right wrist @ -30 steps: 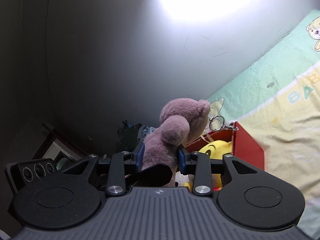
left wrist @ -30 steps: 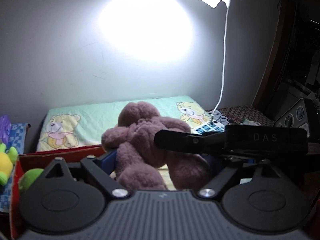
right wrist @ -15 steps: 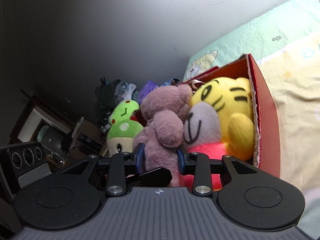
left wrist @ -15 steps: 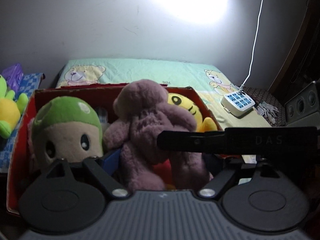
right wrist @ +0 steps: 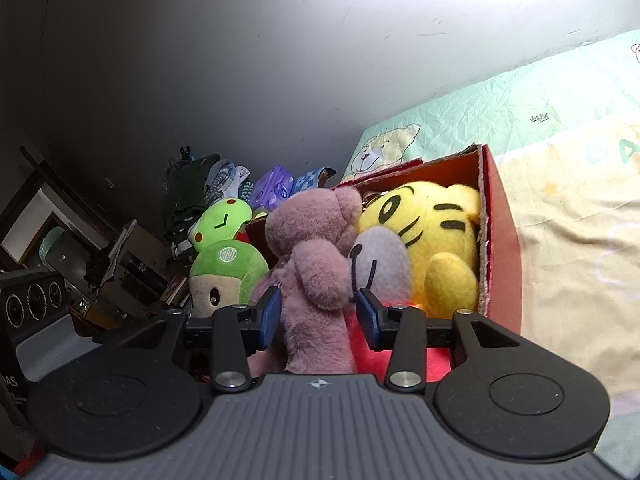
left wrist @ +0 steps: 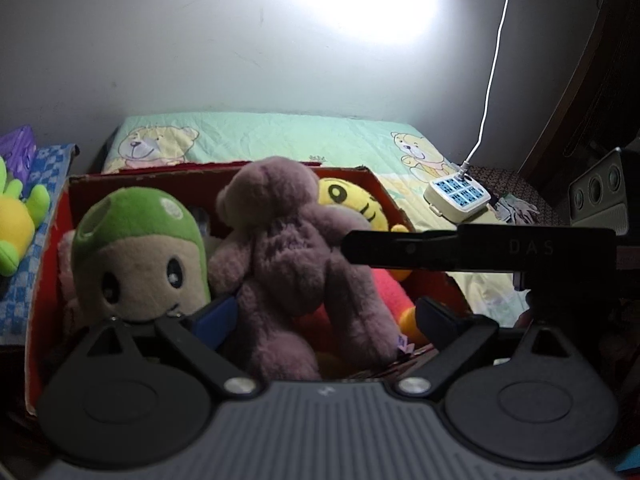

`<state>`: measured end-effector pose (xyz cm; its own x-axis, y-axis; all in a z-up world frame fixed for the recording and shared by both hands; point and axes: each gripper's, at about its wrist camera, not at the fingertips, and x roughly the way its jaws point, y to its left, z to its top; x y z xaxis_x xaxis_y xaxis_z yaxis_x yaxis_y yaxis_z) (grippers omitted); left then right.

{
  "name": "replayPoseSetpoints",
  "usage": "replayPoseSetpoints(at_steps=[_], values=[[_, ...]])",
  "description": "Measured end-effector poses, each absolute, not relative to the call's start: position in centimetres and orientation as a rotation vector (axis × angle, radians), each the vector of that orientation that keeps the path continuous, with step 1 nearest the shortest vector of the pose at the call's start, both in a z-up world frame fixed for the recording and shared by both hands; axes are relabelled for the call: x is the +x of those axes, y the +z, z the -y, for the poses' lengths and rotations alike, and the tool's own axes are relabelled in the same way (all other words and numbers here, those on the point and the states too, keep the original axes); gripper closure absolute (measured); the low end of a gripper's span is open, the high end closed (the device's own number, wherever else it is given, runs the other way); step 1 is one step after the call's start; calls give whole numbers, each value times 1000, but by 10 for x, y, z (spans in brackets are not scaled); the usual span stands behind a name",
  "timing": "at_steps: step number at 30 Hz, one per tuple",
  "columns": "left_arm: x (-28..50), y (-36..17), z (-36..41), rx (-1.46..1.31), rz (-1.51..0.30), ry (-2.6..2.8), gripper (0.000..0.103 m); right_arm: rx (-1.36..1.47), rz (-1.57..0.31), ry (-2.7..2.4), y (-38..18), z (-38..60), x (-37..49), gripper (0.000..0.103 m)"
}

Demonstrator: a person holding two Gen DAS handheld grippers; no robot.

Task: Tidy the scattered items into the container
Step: 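Lower the pink teddy bear into the box beside the yellow tiger, then open the right gripper and withdraw it from the box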

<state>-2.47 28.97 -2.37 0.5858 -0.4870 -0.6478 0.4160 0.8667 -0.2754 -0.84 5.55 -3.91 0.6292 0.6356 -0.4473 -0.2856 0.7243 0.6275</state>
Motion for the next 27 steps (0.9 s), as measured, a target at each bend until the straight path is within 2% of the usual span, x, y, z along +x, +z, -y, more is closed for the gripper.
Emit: replayPoseSetpoints(at_steps=[4, 12, 23, 24, 27], values=[[-29, -10, -300, -142, -765, -518, 6, 552, -675, 558, -30, -52, -11, 66], [-21, -1, -312, -202, -792, -426, 6, 430, -765, 488, -46, -83, 1, 73], [-11, 14, -305, -69, -833, -131, 2, 356, -752, 394, -16, -79, -10, 71], [-10, 14, -307, -67, -844, -97, 2, 332, -755, 368, -12, -79, -13, 70], [-7, 11, -310, -47, -881, -11, 2, 246, -788, 289, -4, -84, -17, 59]])
